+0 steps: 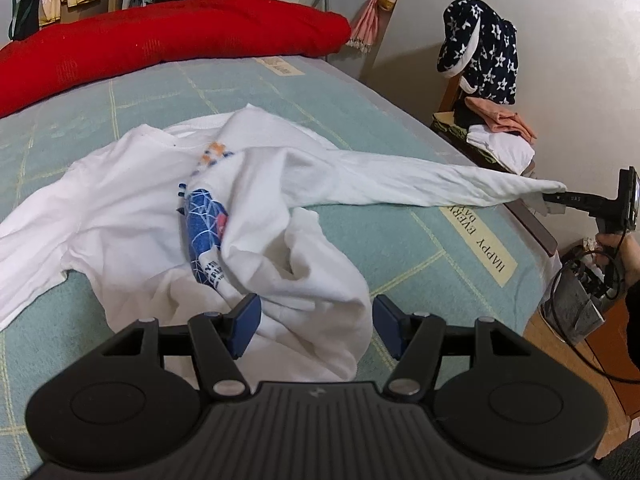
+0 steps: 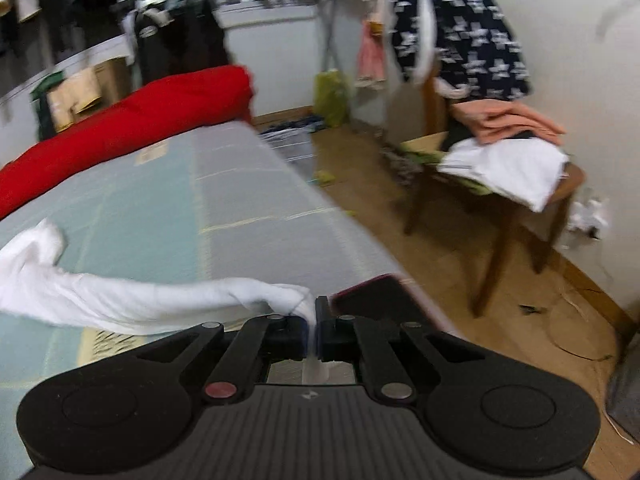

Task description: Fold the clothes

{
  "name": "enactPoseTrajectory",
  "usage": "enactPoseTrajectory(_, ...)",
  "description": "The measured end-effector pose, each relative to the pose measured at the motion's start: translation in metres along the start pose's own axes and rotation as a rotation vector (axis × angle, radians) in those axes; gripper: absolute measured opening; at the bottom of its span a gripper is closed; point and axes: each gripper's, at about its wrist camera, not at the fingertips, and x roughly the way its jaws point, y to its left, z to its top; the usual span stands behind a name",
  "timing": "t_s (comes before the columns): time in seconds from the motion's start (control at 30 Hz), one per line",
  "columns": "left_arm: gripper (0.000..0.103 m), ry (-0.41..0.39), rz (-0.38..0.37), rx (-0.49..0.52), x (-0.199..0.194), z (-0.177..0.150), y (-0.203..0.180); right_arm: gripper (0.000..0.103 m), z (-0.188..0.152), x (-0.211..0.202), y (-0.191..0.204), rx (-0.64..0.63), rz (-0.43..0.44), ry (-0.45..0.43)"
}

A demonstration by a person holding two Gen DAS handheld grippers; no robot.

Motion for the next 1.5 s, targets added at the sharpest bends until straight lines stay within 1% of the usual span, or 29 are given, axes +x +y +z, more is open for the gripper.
enactPoseTrajectory(0.13,0.062,-0.007,0.003,0.006,-0.004,0.001,-0.001,0.007,0.013,-0.002,-0.009,0.030,-0.021,-0.013)
enactPoseTrajectory(0.23,0.062,-0.012,0.009,0.009,-0.006,0.001,-0.002,0.007,0.029,-0.001,-0.006,0.018,-0.032,-0.025)
enactPoseTrajectory(0.3,0.062,-0.014,0.014,0.011,-0.008,0.001,-0.003,0.007,0.046,0.003,-0.002,-0.002,-0.038,-0.032)
enactPoseTrajectory(0.4,0.062,-0.018,0.017,0.006,-0.009,0.002,-0.003,0.007,0.080,0.015,0.004,-0.025,-0.046,-0.036)
enactPoseTrajectory(0.5,0.062,-0.020,0.022,0.002,-0.011,0.002,-0.001,0.007,0.113,0.034,0.007,-0.036,-0.088,-0.041)
enactPoseTrajectory(0.57,0.062,-0.020,0.024,0.000,-0.012,0.001,0.001,0.007,0.126,0.048,0.005,-0.015,-0.108,-0.032)
enactPoseTrajectory(0.6,0.062,-0.021,0.026,-0.002,-0.013,0.001,0.001,0.010,0.129,0.059,0.003,-0.002,-0.103,0.003)
enactPoseTrajectory(0.67,0.062,-0.022,0.029,-0.004,-0.014,0.001,0.003,0.015,0.126,0.078,0.007,-0.021,-0.106,0.080)
enactPoseTrajectory(0.7,0.062,-0.022,0.030,-0.005,-0.015,0.001,0.004,0.021,0.123,0.087,0.010,-0.035,-0.110,0.116)
enactPoseTrajectory(0.73,0.062,-0.022,0.032,-0.007,-0.016,0.001,0.005,0.029,0.119,0.092,0.014,-0.055,-0.109,0.143)
enactPoseTrajectory(0.83,0.062,-0.024,0.036,-0.011,-0.018,0.000,0.008,0.042,0.101,0.098,0.030,-0.108,-0.093,0.199)
enactPoseTrajectory(0.87,0.062,-0.033,0.034,-0.019,-0.020,0.000,0.010,0.043,0.096,0.097,0.035,-0.118,-0.082,0.209)
enactPoseTrajectory(0.93,0.062,-0.051,0.031,-0.037,-0.025,0.000,0.015,0.045,0.090,0.093,0.047,-0.144,-0.039,0.218)
enactPoseTrajectory(0.97,0.062,-0.060,0.029,-0.045,-0.027,0.000,0.018,0.046,0.087,0.089,0.055,-0.159,-0.009,0.217)
enactPoseTrajectory(1.03,0.062,-0.078,0.026,-0.063,-0.032,-0.001,0.023,0.051,0.085,0.079,0.072,-0.177,0.068,0.210)
enactPoseTrajectory(1.1,0.062,-0.105,0.029,-0.096,-0.041,-0.003,0.031,0.055,0.082,0.068,0.091,-0.177,0.162,0.205)
enactPoseTrajectory(1.2,0.062,-0.139,0.059,-0.159,-0.052,-0.008,0.047,0.058,0.073,0.052,0.123,-0.182,0.323,0.202)
enactPoseTrajectory(1.23,0.062,-0.145,0.067,-0.185,-0.055,-0.010,0.054,0.061,0.069,0.047,0.135,-0.191,0.371,0.203)
enactPoseTrajectory(1.33,0.062,-0.156,0.080,-0.275,-0.057,-0.022,0.074,0.066,0.048,0.032,0.171,-0.220,0.520,0.219)
enactPoseTrajectory(1.5,0.061,-0.160,0.070,-0.420,-0.050,-0.048,0.100,0.066,0.003,0.005,0.229,-0.277,0.734,0.257)
